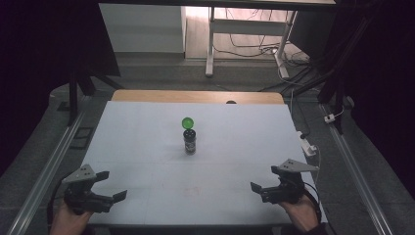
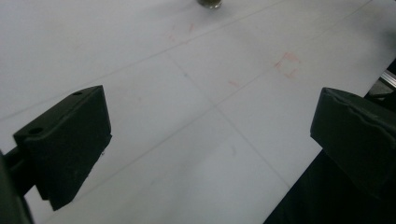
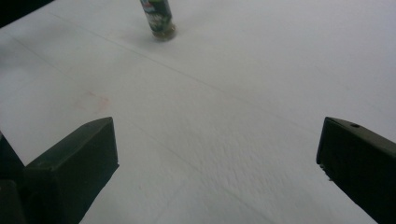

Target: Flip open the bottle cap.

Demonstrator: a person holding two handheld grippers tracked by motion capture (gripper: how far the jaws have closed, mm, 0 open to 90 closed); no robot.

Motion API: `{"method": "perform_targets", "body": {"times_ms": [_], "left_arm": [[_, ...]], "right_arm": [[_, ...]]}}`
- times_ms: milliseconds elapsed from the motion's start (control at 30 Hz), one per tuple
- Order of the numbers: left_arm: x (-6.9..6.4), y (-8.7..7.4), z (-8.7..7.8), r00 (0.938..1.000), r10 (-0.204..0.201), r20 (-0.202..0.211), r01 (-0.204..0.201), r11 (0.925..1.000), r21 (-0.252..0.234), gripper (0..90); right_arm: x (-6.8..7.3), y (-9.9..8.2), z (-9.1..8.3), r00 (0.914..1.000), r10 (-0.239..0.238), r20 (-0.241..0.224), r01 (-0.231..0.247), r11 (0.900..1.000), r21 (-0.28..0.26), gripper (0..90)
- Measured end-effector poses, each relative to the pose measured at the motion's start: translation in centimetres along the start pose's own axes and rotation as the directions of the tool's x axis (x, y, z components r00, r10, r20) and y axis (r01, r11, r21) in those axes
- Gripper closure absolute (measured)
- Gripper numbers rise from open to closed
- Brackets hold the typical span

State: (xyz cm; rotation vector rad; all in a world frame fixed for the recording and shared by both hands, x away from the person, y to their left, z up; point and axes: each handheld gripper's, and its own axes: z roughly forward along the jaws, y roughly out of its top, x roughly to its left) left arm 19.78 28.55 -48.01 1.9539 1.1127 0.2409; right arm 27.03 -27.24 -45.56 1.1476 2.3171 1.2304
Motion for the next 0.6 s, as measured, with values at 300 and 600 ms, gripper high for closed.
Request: {"method": "perform_targets", "body": {"times_ms": [300, 600], "left_arm": [[0.4, -2.4, -1.1, 0.9968, -0.039, -0.069, 0.041, 0.9988, 0.027, 0.0], [0.6, -2.6, -1.2, 0.9954, -0.06, -0.075, 0.062, 0.9977, 0.027, 0.0]], "right_arm": [[0.3, -2.3, -1.3, 0.9969, 0.002, 0.079, -0.005, 0.9992, 0.04, 0.0], [-0.1, -3.2, -1.5, 0.9954, 0.024, 0.093, -0.031, 0.9966, 0.076, 0.0]]}}
